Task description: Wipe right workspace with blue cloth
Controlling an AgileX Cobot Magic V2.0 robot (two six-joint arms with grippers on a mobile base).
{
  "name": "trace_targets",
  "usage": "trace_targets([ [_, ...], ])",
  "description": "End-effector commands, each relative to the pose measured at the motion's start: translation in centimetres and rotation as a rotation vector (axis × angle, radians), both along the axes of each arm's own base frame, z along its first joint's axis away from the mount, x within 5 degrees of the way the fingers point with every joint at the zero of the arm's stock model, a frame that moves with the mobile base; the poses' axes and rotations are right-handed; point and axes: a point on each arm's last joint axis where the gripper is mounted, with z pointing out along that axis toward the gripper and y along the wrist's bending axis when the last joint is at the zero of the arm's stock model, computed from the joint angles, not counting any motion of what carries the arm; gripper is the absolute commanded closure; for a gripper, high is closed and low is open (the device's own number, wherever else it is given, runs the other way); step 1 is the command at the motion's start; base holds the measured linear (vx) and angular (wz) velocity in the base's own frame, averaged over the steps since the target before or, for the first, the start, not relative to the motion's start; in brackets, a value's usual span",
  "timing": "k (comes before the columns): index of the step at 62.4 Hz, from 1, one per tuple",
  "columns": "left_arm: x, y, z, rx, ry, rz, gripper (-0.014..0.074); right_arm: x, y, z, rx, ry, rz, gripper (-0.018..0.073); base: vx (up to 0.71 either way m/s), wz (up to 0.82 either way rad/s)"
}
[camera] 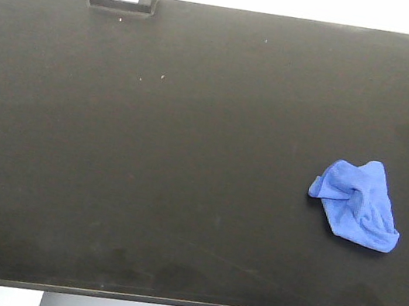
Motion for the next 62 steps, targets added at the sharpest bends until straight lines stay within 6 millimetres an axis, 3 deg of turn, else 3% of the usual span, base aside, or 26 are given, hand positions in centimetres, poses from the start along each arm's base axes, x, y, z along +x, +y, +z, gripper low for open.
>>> trace_targets([
  [1, 0.1, -0.1, -0.2, -0.009, -0.066, -0.015, 0.0602, 0.3, -0.2, 0.2, 0.020, -0.102, -0.029, 0.0567, 0.00, 0.01],
  [9, 0.1, -0.1, -0.2, -0.009, -0.063, -0.014, 0.0602, 0.6, -0.3, -1.1, 0.019, -0.132, -0.040, 0.0567, 0.00, 0.00],
  [62, 0.1, -0.1, -0.2, -0.009, -0.063, -0.014, 0.0602, 0.5, -0.3, -0.9, -0.025, -0.152, -0.038, 0.0567, 0.00, 0.00],
])
